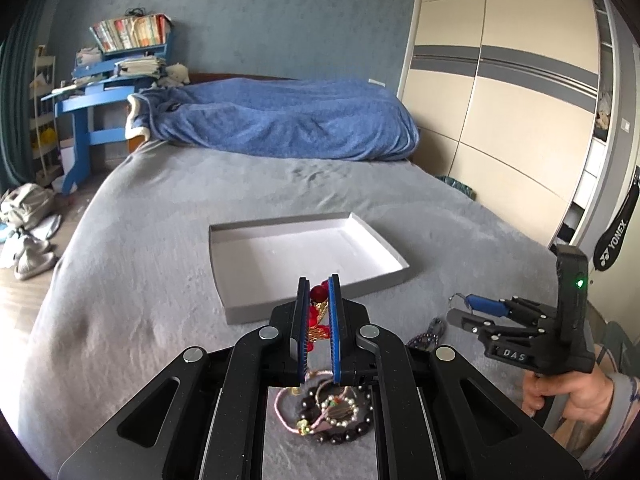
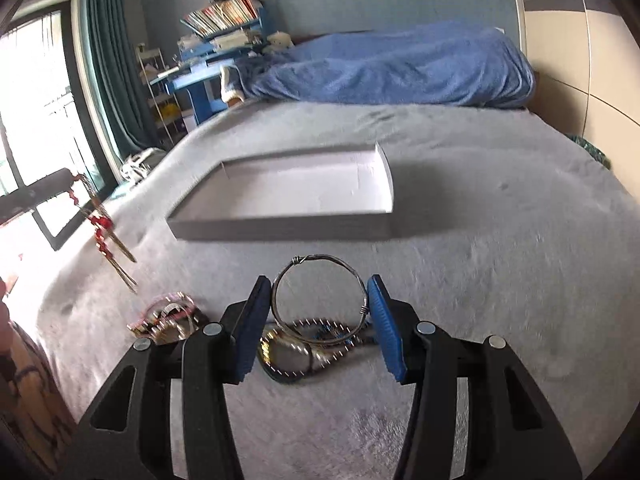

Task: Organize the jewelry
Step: 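Lift the red charm with the left tool while the right tool grasps the silver bangle, then carry both items into the tray and open both tools to release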

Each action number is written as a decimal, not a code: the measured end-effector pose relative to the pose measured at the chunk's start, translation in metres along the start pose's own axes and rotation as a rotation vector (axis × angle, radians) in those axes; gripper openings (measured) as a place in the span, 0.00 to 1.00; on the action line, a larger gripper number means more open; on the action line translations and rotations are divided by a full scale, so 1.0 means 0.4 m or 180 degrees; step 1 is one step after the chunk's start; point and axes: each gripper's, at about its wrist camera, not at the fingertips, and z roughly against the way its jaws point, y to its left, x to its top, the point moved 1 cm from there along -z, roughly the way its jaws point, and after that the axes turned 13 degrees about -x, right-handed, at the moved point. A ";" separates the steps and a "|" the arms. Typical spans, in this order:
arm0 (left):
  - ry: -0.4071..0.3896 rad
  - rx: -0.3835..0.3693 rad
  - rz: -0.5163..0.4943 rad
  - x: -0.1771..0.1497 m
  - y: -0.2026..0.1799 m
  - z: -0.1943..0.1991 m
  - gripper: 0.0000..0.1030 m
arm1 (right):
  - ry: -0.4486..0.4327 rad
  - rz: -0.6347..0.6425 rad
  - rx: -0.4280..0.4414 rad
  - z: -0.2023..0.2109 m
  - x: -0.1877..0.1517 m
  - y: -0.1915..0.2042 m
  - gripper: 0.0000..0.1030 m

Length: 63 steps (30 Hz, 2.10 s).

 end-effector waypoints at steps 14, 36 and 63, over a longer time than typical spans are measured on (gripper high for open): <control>-0.0049 0.0190 -0.0167 0.081 0.042 -0.063 0.09 | -0.0141 0.0041 0.0168 -0.019 0.145 0.020 0.48; 0.0057 0.0524 -0.0512 0.127 0.144 -0.317 0.09 | 0.0092 0.0135 0.0251 -0.309 0.304 0.080 0.48; 0.0669 0.0471 0.0427 -0.021 0.259 -0.328 0.60 | 0.0548 0.0226 0.0071 -0.431 0.217 0.042 0.63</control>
